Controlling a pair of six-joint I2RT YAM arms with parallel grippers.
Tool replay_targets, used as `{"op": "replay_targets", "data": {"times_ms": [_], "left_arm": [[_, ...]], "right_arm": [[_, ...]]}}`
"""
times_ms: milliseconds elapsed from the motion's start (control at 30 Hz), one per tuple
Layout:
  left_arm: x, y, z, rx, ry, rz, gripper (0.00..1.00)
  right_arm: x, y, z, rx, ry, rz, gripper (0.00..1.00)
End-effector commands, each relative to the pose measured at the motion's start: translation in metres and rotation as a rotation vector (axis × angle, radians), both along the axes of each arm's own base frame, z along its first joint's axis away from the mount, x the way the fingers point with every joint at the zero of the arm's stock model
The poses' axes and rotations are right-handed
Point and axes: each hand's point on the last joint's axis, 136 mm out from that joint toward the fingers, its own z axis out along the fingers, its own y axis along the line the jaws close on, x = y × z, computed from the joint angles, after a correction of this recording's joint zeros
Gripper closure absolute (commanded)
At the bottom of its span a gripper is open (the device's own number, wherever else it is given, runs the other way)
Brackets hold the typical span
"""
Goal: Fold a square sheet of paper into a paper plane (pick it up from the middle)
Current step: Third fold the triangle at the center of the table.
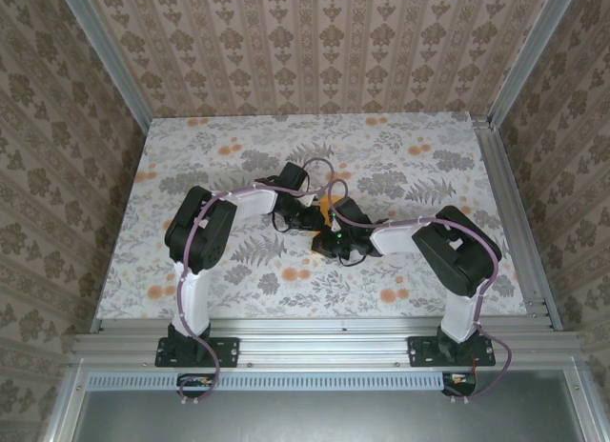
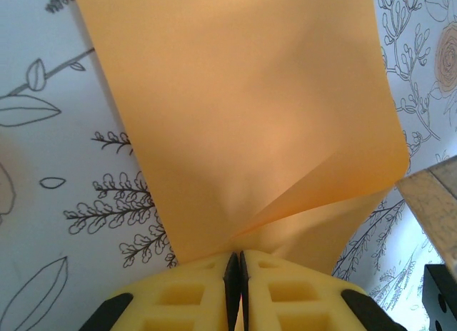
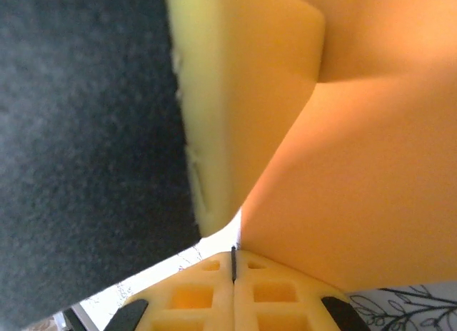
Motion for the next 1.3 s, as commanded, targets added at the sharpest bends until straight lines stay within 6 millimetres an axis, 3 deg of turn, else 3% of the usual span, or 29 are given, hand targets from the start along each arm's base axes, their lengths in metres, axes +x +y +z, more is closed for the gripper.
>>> {"op": "replay_targets", "data": {"times_ms": [0,233,500,633,1000,1267], "left_arm": [[-0.016,0.038,-0.066,0.211,0.075,0.02,0.85],[-0.016,0.038,-0.065,0.209,0.072,0.012,0.85],[-0.017,0.038,-0.062,0.205,0.068,0.007,0.85],[-0.017,0.036,-0.06,0.199,0.066,0.006,0.85],[-0.018,0.038,-0.06,0.202,0.066,0.004,0.85],[-0.019,0.04,-0.063,0.213,0.063,0.003,0.85]], "right_arm": [[-0.051,0.0,-0.013,-0.059,0.13,0.117,0.98],[-0.033,0.0,0.017,0.03,0.062,0.072,0.98],[0.019,-0.049,0.033,0.061,-0.013,-0.164,1.0],[0.037,-0.057,0.034,0.073,-0.02,-0.196,1.0],[0.062,-0.064,0.007,0.03,0.01,-0.217,1.0],[0.058,-0.089,-0.017,-0.087,0.039,-0.233,1.0]]}}
